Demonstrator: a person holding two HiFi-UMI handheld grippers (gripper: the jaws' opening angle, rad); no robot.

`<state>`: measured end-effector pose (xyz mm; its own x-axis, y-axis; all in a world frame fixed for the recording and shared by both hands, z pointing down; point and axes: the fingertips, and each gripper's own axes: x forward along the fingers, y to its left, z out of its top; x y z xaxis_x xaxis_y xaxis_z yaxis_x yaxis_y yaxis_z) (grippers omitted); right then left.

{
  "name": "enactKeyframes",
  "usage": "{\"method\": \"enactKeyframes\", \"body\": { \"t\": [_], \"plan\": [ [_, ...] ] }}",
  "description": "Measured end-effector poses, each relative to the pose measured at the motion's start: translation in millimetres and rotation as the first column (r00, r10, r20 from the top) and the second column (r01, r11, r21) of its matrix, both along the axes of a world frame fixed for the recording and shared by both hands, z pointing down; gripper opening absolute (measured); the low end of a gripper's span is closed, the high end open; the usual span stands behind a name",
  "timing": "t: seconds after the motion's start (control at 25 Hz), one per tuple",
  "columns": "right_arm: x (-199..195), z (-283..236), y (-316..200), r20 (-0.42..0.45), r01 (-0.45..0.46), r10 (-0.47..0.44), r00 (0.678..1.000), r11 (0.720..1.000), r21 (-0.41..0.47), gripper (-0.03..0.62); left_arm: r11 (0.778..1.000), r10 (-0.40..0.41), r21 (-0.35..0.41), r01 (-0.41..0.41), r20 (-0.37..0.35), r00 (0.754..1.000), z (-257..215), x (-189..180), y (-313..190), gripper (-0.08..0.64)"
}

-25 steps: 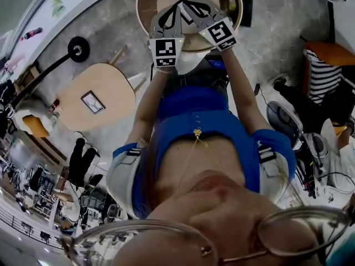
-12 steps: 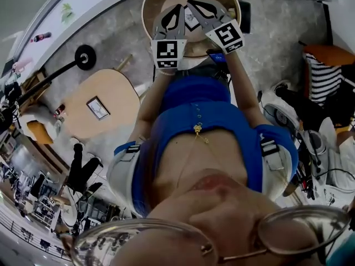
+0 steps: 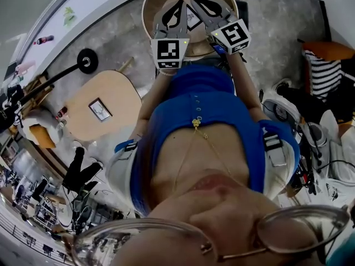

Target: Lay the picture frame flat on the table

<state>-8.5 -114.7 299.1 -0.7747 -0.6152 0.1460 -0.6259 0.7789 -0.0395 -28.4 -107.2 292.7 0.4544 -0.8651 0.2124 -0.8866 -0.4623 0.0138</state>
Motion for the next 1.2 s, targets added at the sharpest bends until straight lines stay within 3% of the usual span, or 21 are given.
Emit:
{"method": "enactKeyframes", "body": {
  "t": [0.48, 1.2],
  "plan": [
    [30, -33, 5, -0.017, 0.012, -0.011, 1.0, 0.998, 0.055, 0.002, 0.999, 0.034, 0.039, -0.034, 0.007, 0.999, -27, 28, 0, -0.003],
    [46, -35, -2, -0.038, -0.031, 0.033, 0.999, 0.999, 0.041, 0.002, 0.994, 0.099, 0.038, -0.098, -0.012, 0.995, -29, 45, -5, -0.002]
  ]
}}
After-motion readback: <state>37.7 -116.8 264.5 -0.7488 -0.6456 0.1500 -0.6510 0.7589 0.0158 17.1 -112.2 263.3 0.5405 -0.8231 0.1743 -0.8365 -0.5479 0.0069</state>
